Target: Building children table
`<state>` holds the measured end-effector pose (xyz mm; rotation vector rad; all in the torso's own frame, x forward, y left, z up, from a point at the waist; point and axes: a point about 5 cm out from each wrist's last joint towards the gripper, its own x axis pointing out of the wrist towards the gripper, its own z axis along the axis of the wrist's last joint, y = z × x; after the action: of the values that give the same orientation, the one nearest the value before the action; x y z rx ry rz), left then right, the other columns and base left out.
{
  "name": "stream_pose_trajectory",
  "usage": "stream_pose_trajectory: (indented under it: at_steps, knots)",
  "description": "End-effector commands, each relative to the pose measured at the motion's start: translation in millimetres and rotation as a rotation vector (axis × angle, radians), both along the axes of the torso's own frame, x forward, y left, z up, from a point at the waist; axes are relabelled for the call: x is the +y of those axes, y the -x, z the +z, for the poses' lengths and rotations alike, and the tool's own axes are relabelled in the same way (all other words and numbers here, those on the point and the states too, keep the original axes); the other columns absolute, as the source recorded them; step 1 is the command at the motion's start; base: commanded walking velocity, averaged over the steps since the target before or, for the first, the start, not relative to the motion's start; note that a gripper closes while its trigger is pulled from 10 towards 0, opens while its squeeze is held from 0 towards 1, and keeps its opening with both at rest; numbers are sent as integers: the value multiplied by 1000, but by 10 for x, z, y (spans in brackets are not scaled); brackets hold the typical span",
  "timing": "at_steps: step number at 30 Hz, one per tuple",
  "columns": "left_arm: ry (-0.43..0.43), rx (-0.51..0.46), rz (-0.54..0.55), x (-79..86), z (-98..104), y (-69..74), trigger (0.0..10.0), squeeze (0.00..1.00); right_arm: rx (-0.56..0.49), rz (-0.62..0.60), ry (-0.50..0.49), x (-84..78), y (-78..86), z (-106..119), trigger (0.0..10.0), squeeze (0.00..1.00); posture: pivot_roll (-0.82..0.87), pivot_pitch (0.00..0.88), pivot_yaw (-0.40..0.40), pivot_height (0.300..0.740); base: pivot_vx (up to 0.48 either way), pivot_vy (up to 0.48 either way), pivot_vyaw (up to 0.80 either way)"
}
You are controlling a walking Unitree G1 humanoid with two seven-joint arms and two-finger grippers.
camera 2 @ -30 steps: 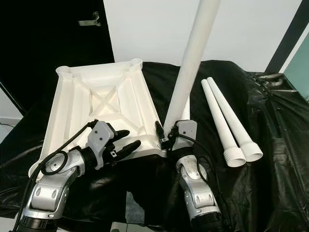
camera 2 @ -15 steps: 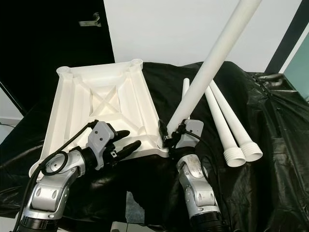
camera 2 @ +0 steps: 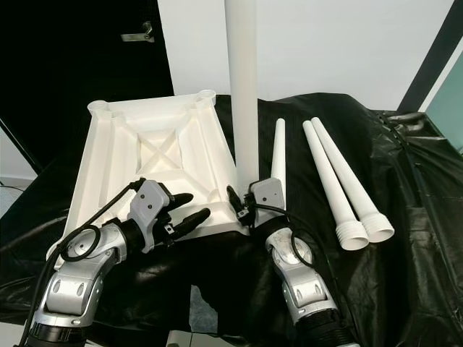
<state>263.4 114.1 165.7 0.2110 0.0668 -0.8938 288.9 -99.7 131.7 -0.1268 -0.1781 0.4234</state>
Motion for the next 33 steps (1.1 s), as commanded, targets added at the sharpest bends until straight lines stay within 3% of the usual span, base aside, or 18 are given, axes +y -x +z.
stream_pose_trajectory:
  at_steps: [1,5,10,13,14,15,16,22,33]
  knots:
    - [46,10,58,18,51,-24,10000,1000,9,27,-32,20,24,6,10000,0,119,0,-2,740,0,0,0]
    - [90,26,32,11,82,-13,10000,1000,-25,56,-47,45,25,108,10000,0,118,0,-2,740,0,0,0]
    - [96,-4,24,28,141,-32,10000,1000,-82,130,26,116,38,226,10000,0,114,0,-5,740,0,0,0]
    - [151,-27,-29,20,260,-29,10000,1000,-89,196,63,158,52,254,10000,0,115,0,-11,740,0,0,0]
    - [174,-46,-65,9,323,-18,10000,855,-80,230,69,169,59,263,10000,0,116,0,-15,740,0,0,0]
    - [174,-46,-65,9,323,-18,10000,855,-80,230,69,169,59,263,10000,0,116,0,-15,740,0,0,0]
    - [200,-67,-104,-6,395,-10,10000,0,-74,268,80,174,64,278,10000,0,118,0,-18,740,0,0,0]
    - [249,-91,-228,22,583,-34,10000,0,-54,361,77,63,10,385,10000,0,113,0,-23,740,0,0,0]
    - [221,-70,-373,103,638,46,10000,0,-2,441,92,-79,-19,428,10000,0,108,0,-32,740,0,0,0]
